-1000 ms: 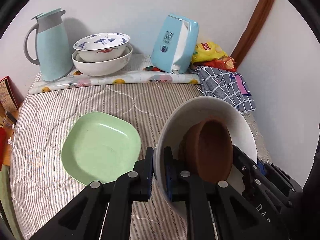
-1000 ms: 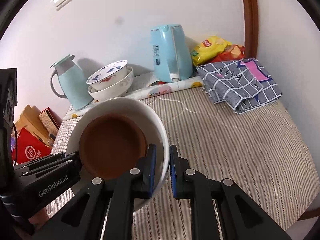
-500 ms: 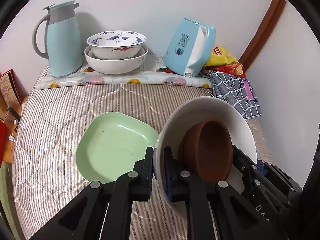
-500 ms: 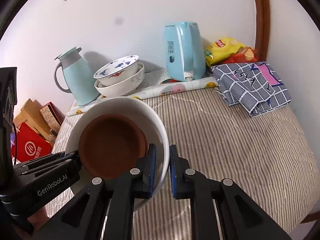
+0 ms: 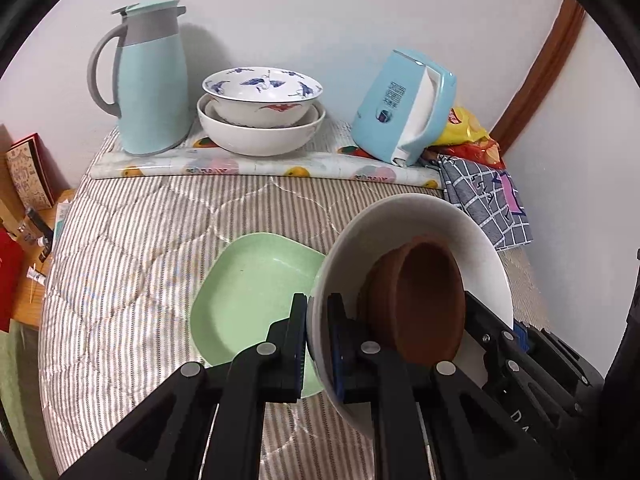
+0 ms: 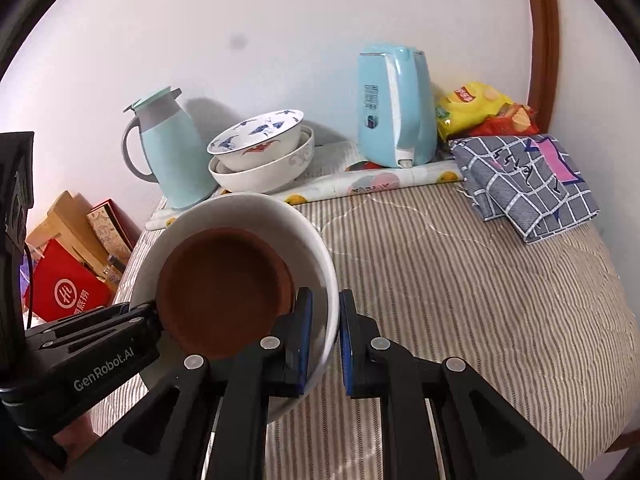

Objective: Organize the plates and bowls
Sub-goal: 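Carry the white bowl with both grippers toward the light-green plate stack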

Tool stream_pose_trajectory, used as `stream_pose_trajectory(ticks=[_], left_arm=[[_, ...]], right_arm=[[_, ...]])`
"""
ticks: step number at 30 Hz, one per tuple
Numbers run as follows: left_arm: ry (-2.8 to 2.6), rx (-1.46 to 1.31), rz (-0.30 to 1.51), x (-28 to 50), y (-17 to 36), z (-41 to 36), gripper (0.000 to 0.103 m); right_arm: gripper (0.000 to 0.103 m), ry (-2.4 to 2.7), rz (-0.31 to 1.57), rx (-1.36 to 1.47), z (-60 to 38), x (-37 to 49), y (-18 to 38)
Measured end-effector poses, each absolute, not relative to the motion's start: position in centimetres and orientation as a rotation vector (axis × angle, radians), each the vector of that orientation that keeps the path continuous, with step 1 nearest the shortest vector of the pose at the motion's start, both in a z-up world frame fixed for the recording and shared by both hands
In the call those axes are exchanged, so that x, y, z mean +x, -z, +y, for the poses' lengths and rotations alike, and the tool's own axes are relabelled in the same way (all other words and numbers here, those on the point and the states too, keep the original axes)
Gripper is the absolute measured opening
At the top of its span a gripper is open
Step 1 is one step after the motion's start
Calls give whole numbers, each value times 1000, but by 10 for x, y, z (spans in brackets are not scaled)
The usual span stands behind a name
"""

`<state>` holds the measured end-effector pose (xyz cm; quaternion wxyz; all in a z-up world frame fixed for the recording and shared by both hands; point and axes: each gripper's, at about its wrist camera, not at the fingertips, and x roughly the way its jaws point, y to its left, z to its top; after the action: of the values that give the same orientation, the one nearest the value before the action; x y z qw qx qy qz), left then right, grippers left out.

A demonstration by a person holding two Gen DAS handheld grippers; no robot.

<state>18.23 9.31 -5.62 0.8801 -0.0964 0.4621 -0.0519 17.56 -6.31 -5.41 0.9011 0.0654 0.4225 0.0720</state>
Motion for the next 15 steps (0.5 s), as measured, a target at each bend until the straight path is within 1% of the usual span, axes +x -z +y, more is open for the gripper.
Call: stream_pose_trajectory(ticks=[15], left_arm=[[84, -219, 975, 187, 65, 115, 10]], right_arm=[[13, -177, 891, 112, -40, 184, 63]])
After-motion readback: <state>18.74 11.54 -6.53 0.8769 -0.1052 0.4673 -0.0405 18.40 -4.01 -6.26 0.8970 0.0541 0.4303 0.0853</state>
